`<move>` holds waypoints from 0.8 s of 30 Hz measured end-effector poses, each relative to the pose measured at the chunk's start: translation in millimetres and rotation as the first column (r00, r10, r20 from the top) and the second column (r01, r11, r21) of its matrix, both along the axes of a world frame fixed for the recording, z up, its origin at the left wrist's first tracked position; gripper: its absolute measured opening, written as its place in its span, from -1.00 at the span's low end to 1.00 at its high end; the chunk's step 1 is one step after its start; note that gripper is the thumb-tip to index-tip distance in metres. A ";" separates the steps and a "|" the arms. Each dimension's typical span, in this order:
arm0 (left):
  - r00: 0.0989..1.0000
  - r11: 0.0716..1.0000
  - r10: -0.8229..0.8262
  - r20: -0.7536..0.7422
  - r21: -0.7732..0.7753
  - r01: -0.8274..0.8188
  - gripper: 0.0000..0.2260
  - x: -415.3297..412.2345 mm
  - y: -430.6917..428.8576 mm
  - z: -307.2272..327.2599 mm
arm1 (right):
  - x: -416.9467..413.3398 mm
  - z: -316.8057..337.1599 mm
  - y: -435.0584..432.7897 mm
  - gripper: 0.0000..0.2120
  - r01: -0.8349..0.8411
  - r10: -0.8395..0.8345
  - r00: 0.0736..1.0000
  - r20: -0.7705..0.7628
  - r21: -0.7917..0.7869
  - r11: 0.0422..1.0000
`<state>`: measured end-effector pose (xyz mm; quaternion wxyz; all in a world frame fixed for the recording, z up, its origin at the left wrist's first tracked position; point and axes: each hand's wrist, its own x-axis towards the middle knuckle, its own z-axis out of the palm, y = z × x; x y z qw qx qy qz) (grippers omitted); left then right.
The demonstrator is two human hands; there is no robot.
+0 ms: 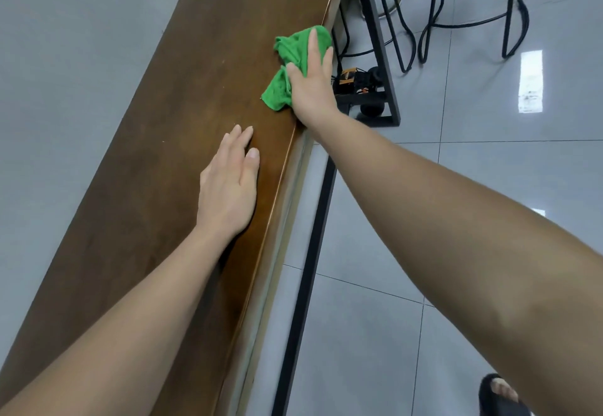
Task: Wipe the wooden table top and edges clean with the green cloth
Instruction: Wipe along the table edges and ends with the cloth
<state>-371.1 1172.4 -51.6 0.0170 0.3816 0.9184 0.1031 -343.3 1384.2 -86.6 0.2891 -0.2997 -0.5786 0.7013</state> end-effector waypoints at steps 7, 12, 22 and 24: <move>1.000 0.999 -0.022 -0.002 -0.037 0.022 -0.43 1.1 -4.5 1.3 | 19.2 -9.2 -50.8 -0.34 0.014 -0.013 1.000 -0.019 0.024 1.000; 1.000 0.999 -0.014 0.001 -0.044 0.014 -0.45 21.5 -37.1 2.2 | 53.8 -16.6 -123.1 -0.34 -0.008 0.009 1.000 -0.029 0.035 0.999; 0.998 0.996 -0.041 0.055 -0.083 0.045 -0.44 91.8 -200.4 9.3 | 143.2 -18.6 -321.1 -0.38 -0.003 0.005 0.999 -0.051 0.031 1.000; 0.997 0.995 -0.052 0.055 -0.085 0.056 -0.42 107.3 -240.5 9.4 | 163.0 -19.1 -368.8 -0.38 -0.001 0.002 0.999 -0.039 0.033 0.999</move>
